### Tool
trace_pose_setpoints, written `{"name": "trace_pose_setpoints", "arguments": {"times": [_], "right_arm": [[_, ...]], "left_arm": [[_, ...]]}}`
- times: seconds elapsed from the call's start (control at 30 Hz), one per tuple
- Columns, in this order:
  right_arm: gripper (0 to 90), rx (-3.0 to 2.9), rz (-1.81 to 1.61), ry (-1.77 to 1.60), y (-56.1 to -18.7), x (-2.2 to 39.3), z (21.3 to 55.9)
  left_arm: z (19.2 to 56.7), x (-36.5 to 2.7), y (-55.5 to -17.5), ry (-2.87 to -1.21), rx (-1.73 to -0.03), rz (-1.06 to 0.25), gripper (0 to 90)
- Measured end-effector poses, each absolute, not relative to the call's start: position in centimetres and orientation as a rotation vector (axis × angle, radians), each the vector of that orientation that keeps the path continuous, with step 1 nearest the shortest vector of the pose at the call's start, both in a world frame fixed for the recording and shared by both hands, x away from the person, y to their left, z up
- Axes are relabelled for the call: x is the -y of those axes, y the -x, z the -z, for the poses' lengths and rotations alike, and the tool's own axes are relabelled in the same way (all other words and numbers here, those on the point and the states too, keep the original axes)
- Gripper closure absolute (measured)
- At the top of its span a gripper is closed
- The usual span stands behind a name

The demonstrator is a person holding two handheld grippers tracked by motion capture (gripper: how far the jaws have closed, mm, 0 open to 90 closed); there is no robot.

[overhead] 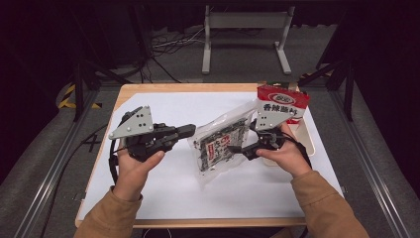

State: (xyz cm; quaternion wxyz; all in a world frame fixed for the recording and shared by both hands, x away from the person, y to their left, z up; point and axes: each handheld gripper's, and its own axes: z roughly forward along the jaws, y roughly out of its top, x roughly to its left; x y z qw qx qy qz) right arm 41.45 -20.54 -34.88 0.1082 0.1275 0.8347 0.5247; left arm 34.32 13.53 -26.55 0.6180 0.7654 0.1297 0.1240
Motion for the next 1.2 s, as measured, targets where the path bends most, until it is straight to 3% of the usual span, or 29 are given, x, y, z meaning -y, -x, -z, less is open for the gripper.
{"name": "trace_pose_setpoints", "arguments": {"times": [0.4,0.43,0.63,0.8,1.2], "right_arm": [[39.9,-2.468,-1.517,-0.379,-40.5,21.0,34.4],[47.2,-2.462,-1.499,-0.362,-40.5,21.1,34.3],[58.1,-2.497,-1.467,-0.298,-40.4,21.4,34.0],[73.5,-2.538,-1.468,-0.202,-39.5,21.4,33.8],[75.6,-2.563,-1.497,-0.168,-38.6,21.5,33.4]], "left_arm": [[26.8,-13.9,-34.9,-1.746,-0.341,-0.294,90.0],[26.9,-14.0,-34.9,-1.747,-0.342,-0.297,90.0],[26.9,-14.2,-35.0,-1.740,-0.358,-0.319,90.0],[27.0,-15.0,-35.4,-1.721,-0.406,-0.337,90.0],[26.9,-15.5,-35.6,-1.710,-0.407,-0.301,90.0]]}}
